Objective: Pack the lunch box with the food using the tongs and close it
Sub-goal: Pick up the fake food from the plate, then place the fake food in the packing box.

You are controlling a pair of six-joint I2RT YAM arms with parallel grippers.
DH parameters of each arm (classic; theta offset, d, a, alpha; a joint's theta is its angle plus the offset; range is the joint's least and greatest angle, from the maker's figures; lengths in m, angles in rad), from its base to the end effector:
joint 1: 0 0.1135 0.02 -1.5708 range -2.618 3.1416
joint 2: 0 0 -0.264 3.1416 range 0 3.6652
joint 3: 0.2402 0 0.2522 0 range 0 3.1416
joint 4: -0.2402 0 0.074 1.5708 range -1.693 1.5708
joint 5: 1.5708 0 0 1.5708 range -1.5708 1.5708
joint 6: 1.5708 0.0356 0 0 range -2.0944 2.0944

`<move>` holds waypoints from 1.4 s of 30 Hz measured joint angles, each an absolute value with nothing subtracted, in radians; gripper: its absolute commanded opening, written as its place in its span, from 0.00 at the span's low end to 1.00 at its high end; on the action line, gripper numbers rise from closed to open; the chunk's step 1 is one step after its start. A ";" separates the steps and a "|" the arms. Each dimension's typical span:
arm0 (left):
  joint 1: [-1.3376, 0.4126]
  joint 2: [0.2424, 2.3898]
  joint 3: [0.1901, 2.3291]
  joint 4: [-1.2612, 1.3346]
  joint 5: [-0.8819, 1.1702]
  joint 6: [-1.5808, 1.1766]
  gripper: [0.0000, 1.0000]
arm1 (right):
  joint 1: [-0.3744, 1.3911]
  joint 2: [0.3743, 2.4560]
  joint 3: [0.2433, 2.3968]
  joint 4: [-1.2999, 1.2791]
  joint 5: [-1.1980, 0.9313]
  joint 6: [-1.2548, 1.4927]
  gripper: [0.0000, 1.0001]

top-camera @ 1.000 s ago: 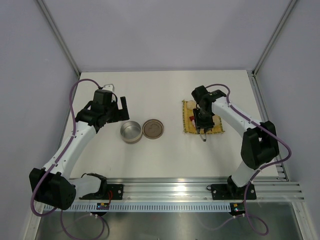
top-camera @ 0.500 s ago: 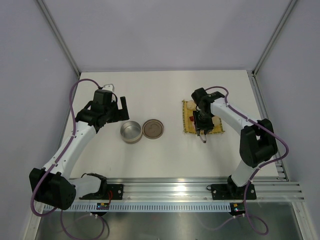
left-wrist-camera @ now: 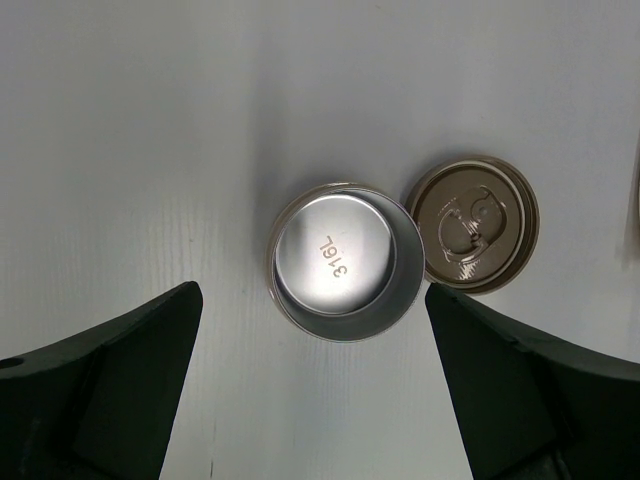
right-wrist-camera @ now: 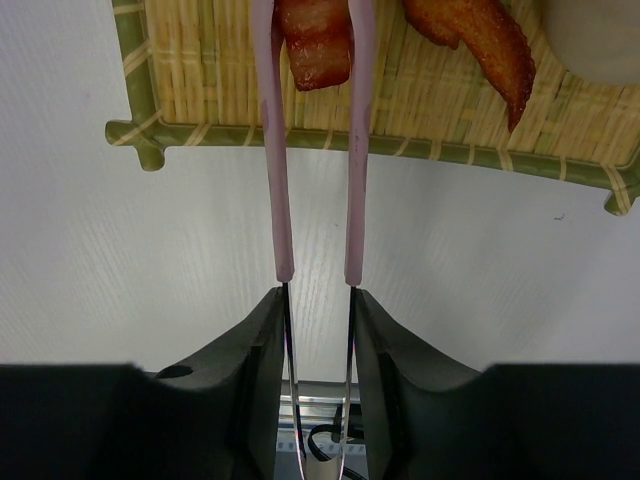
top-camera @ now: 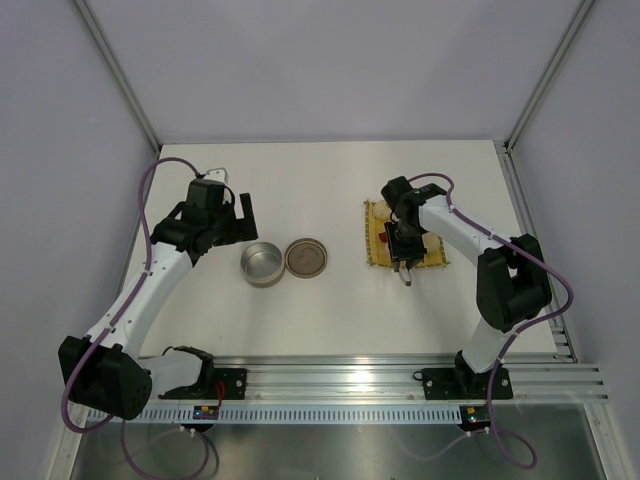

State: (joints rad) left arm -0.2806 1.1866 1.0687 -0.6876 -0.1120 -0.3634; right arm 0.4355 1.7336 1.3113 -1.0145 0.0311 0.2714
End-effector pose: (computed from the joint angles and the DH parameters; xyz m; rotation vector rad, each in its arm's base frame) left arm 0.2386 -0.0646 0.3101 -0.1519 2.3720 -0.1763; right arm 0.2955 0.1363 0.2197 -0.2431 2.9952 0.0259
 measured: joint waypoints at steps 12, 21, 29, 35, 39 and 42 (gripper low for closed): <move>-0.281 1.252 1.069 -0.744 -0.159 -0.397 0.99 | 0.435 1.717 1.313 -1.027 0.023 0.274 0.00; -0.244 1.253 1.069 -0.759 -0.155 -0.431 0.99 | 0.439 1.653 1.393 -1.079 0.014 0.284 0.00; -0.162 1.275 1.030 -0.754 -0.125 -0.467 0.99 | 0.552 1.686 1.602 -1.132 0.017 0.295 0.00; -0.154 1.302 1.000 -0.743 -0.083 -0.500 0.99 | 0.702 1.834 1.823 -1.129 -0.002 0.295 0.00; -0.127 1.307 0.978 -0.725 -0.058 -0.521 0.99 | 0.775 1.917 1.911 -1.132 -0.023 0.295 0.00; -0.108 1.317 0.963 -0.712 -0.045 -0.535 0.99 | 0.822 1.967 1.961 -1.133 -0.045 0.295 0.00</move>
State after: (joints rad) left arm -0.1081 1.3170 0.9627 -0.7116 -0.0448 -0.5354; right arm 0.8215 1.9675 1.9606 -1.1332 -0.0452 0.2947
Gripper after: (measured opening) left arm 0.988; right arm 0.349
